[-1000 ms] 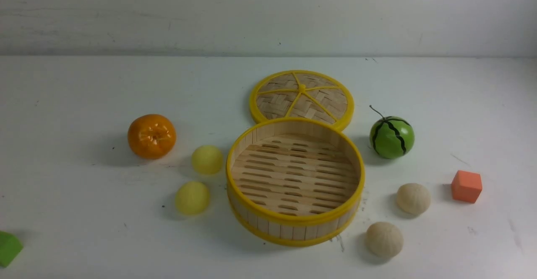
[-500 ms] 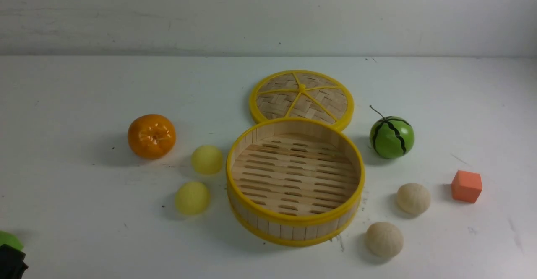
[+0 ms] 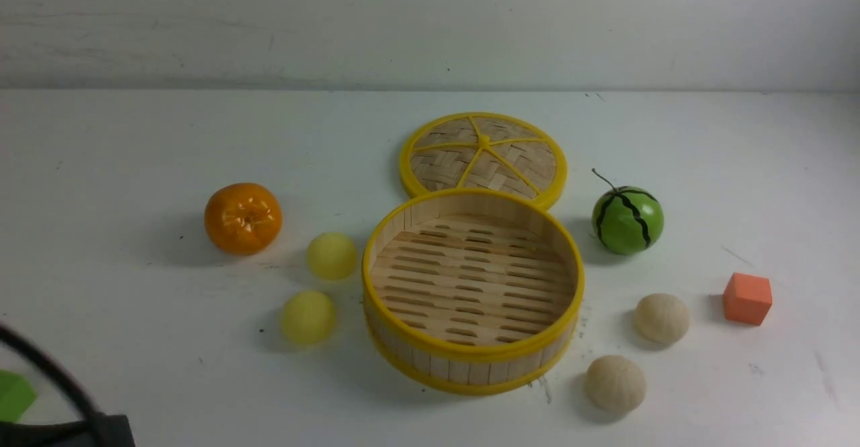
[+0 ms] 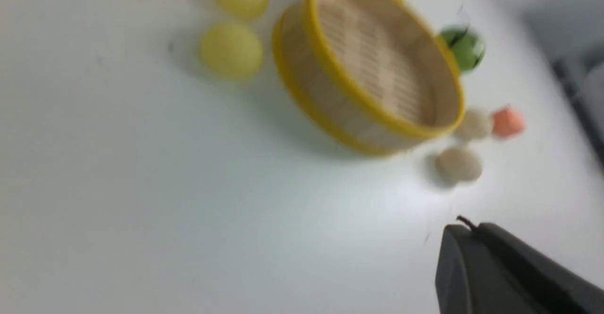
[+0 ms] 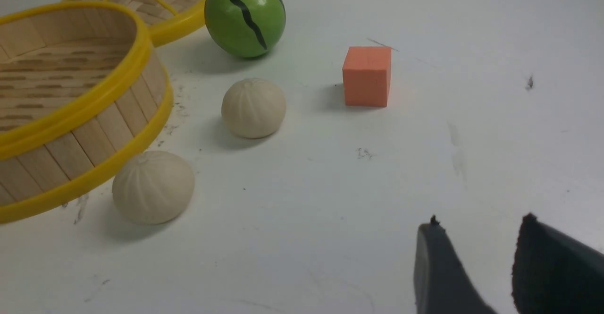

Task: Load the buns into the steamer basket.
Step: Use the left arm to grab a steamed stuffed bun

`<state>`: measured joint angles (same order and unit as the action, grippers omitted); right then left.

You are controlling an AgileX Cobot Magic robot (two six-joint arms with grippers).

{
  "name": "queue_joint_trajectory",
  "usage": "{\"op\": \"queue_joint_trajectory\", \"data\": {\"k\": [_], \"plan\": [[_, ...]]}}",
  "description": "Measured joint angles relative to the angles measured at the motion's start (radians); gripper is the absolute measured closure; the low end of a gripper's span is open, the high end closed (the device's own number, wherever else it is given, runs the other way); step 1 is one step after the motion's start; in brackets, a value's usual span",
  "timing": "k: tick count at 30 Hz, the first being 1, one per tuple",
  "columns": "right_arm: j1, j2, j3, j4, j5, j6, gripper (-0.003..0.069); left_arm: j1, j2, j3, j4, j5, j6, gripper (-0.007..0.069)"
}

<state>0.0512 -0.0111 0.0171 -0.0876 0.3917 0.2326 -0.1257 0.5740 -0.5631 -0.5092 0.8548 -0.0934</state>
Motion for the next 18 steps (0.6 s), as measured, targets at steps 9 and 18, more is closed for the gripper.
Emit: {"op": "queue_joint_trajectory", "data": {"k": [9, 18], "plan": [[0.0, 0.0, 0.0, 0.0, 0.0, 0.0, 0.0418, -0.083, 0.601, -0.278, 0.148, 0.097, 0.121, 0.0638], [0.0, 0.0, 0.0, 0.0, 0.0, -0.001, 0.0418, -0.313, 0.891, -0.56, 0.359, 0.1, -0.009, 0.0638]]}}
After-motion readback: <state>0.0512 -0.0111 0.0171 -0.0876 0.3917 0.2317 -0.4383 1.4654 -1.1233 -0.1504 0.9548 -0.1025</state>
